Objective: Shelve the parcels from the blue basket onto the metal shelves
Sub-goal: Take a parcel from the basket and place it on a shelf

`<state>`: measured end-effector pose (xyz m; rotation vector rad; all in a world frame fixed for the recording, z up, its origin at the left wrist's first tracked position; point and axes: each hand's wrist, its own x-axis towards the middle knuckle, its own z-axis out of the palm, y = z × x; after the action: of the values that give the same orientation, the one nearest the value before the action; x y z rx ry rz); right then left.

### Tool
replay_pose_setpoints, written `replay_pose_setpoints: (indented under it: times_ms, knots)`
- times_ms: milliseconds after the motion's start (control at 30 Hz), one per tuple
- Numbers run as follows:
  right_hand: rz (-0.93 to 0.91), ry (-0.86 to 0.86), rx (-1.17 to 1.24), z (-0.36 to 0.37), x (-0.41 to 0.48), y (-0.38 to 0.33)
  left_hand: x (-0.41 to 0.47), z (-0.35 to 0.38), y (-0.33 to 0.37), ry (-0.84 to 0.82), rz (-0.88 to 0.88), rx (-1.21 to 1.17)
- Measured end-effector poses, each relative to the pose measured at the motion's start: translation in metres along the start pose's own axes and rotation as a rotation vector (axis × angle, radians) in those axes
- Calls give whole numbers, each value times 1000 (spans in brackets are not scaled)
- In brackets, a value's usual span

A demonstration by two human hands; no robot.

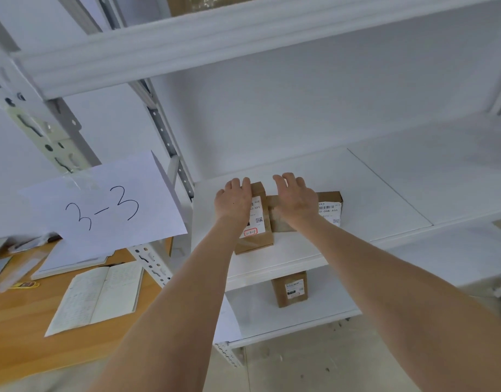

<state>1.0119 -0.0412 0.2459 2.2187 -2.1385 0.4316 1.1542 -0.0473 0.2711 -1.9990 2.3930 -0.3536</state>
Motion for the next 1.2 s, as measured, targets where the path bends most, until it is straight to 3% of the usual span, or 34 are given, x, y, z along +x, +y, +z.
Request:
replay_pose_setpoints:
  times_ms: [333,800,1200]
  knots:
    - [301,39,-33,-45,-59,109,4,-43,122,91,296,61]
    - [884,87,-121,-86,-243,392,-44,-58,473,128,913,-107]
    - [1145,59,-85,-99,-314,629,-45,-61,742,-4,1128,-142]
